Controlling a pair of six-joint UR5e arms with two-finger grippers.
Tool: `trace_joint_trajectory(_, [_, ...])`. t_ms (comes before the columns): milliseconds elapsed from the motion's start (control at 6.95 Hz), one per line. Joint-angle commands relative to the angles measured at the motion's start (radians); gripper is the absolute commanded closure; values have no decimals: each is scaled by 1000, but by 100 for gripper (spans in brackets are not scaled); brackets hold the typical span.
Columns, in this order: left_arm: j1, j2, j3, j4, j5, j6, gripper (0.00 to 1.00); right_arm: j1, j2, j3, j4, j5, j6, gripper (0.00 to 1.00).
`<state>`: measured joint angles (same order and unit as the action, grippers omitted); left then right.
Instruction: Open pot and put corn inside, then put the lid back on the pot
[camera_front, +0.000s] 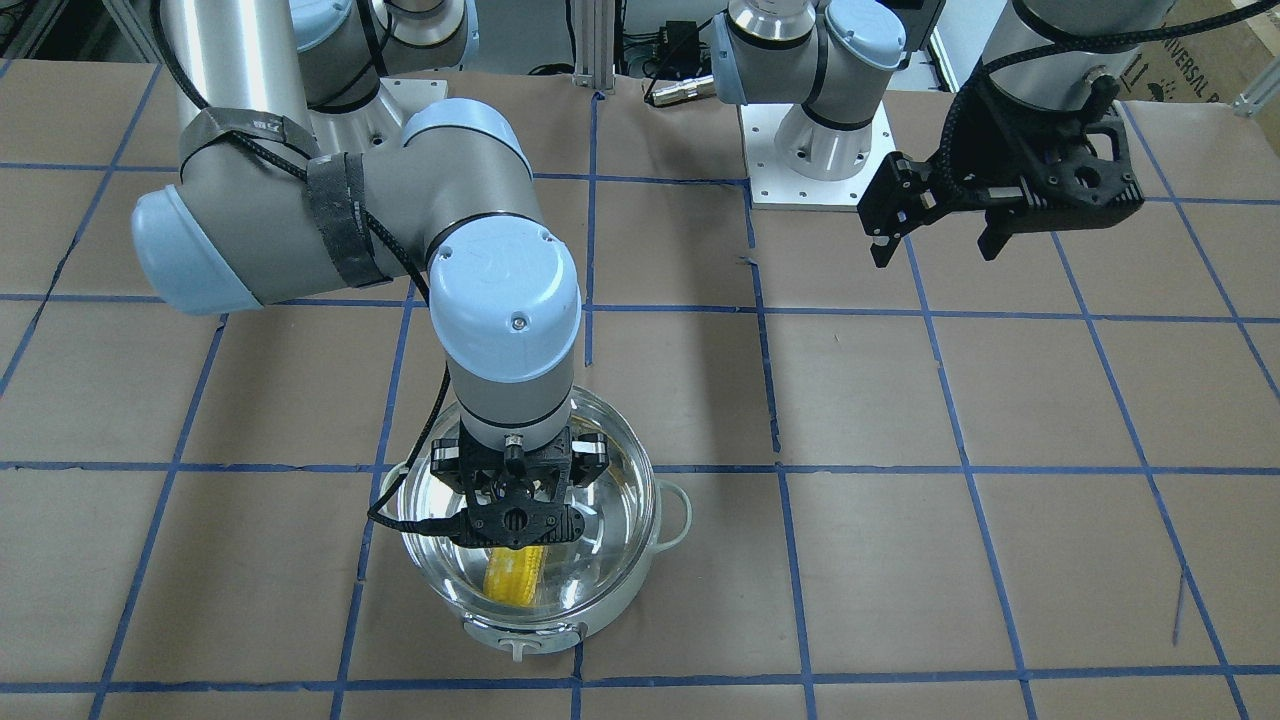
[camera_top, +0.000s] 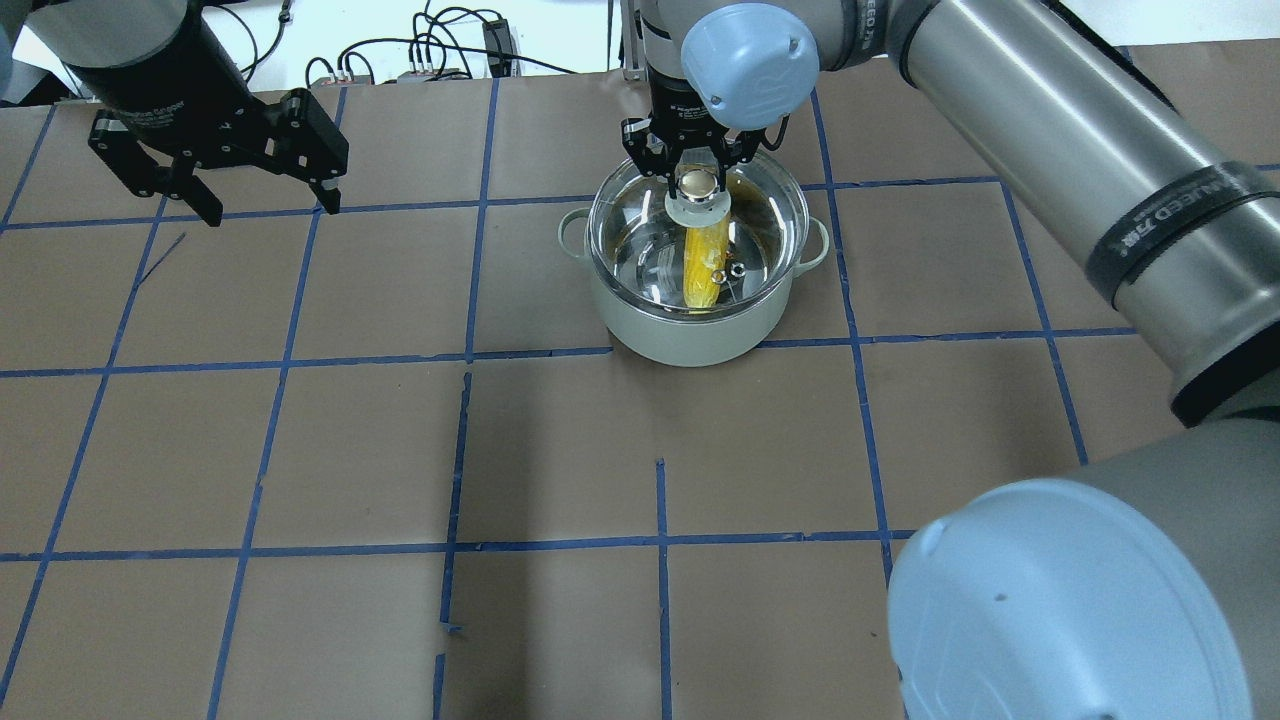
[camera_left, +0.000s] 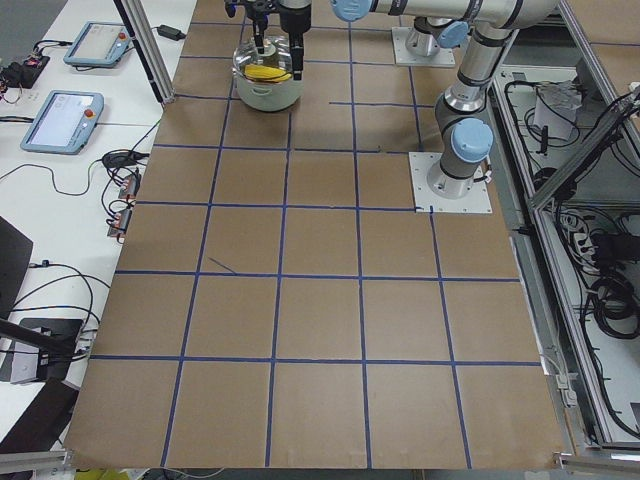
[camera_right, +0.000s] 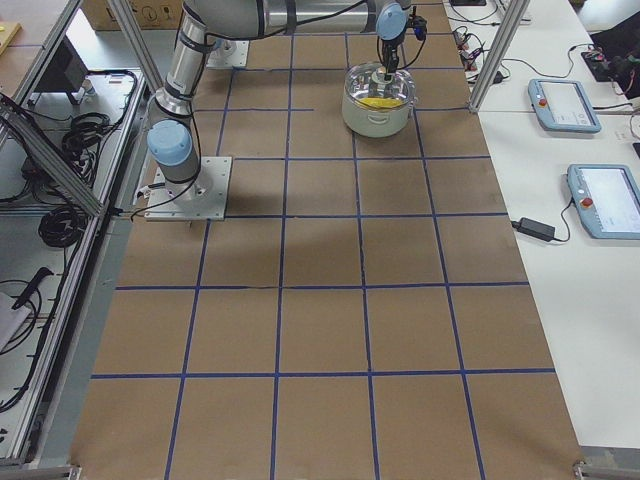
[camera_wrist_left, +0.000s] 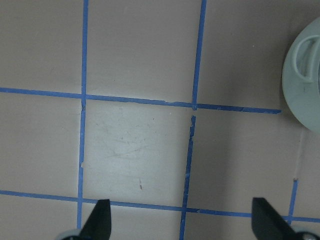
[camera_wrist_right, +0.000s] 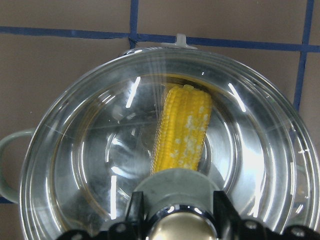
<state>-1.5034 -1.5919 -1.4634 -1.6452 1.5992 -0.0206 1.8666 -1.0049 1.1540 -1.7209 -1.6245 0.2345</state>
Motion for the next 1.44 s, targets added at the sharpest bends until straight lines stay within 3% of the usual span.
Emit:
trace_joint_trajectory(0, [5, 0, 1, -1, -2, 2, 0, 8, 3, 3, 0, 0, 0, 93])
trace_joint_trajectory(1008, [3, 7, -15, 1, -2, 2, 0, 8, 23, -10, 0, 5, 14, 92])
trace_joint_trajectory(1152, [3, 12, -20, 1, -2, 4, 0, 8, 25, -14, -2, 6, 12, 84])
trace_joint_trajectory(1295, [3, 12, -18, 2, -2, 4, 0, 8, 26, -19, -2, 49, 11, 17])
